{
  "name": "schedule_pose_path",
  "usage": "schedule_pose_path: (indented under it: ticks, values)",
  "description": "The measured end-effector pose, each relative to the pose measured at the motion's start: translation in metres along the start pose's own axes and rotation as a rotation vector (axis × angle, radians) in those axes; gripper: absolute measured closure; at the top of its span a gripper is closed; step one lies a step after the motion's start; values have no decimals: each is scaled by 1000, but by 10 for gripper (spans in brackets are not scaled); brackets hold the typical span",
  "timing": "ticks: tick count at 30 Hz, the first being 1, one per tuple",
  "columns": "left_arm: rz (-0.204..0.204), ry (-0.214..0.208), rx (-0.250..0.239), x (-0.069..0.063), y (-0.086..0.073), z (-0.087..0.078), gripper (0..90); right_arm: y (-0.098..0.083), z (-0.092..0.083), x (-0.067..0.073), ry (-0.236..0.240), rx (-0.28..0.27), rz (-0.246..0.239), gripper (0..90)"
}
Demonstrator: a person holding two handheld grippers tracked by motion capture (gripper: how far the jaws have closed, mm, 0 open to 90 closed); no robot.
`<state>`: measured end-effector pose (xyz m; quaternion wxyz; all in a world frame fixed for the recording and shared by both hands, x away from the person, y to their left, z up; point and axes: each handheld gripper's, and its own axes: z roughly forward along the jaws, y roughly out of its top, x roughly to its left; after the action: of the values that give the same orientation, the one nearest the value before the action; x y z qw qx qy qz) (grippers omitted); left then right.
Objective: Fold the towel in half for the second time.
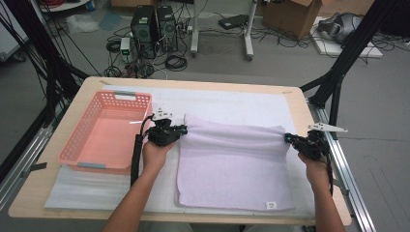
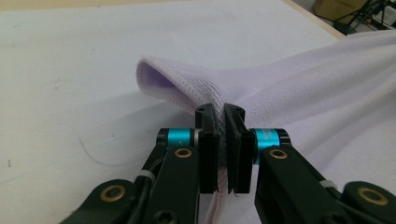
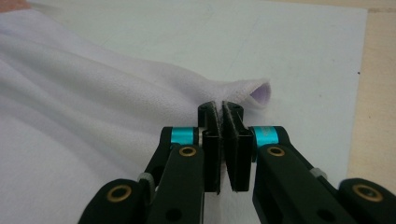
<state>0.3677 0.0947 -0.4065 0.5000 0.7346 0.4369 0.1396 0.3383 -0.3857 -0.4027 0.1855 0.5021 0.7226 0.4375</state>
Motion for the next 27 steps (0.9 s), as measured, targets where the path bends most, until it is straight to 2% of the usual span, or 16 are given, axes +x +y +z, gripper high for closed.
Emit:
schedule_pose_path:
  ticks: [6,9,15,20,21,22,24,25,26,27]
  values:
    - [0,-40,-8,-8,-16,-16,842,-14,-17,6,31,-12,-8,868]
    - [28,-43,1,-14,-25,-23,842,-23,-22,9,43,-17,-10,868]
    - [19,-77,18,-19,-46,-32,841,-43,-29,16,53,-3,-18,868]
    - [-1,-84,53,-19,-60,-33,821,-56,-33,19,60,25,-9,866]
    - [-5,-83,52,-18,-60,-33,792,-58,-32,19,62,39,-3,857]
    - [-14,-80,47,-18,-60,-32,722,-59,-31,19,63,52,-1,832]
    - [-31,-70,38,-16,-55,-29,515,-57,-31,18,38,49,12,625]
    - [-36,-70,28,-14,-52,-28,455,-55,-32,16,27,36,37,595]
    - [-39,-71,9,-13,-49,-27,429,-51,-33,15,22,19,46,576]
    - [-38,-64,10,-12,-45,-25,412,-47,-34,14,9,7,45,552]
